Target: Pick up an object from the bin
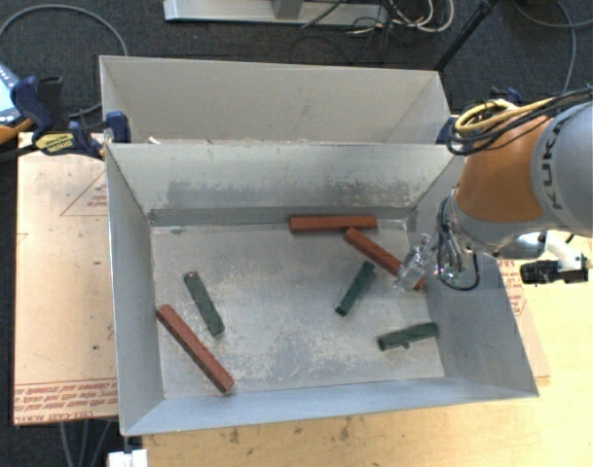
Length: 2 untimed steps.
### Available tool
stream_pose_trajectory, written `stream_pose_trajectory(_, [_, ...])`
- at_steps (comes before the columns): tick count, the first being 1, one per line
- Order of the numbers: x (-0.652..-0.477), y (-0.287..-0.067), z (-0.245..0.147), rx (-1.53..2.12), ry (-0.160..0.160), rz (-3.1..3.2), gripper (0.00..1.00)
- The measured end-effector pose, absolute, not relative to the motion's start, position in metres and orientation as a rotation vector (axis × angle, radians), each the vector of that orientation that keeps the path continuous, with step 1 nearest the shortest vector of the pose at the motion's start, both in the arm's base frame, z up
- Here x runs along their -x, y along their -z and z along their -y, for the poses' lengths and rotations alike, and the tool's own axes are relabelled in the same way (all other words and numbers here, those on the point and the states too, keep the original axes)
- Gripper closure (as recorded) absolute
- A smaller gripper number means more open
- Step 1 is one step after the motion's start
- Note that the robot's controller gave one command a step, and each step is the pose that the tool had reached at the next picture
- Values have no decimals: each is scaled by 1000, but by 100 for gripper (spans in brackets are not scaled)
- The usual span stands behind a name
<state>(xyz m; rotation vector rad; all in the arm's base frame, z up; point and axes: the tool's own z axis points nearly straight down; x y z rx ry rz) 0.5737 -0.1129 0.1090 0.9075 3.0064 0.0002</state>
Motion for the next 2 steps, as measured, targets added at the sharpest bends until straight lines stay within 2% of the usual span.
stream_pose_trajectory(1, [-574,-108,113,-907,0,-3007,0])
stream_pose_trajectory(2, [-629,-68,108,-892,-2,-3007,0])
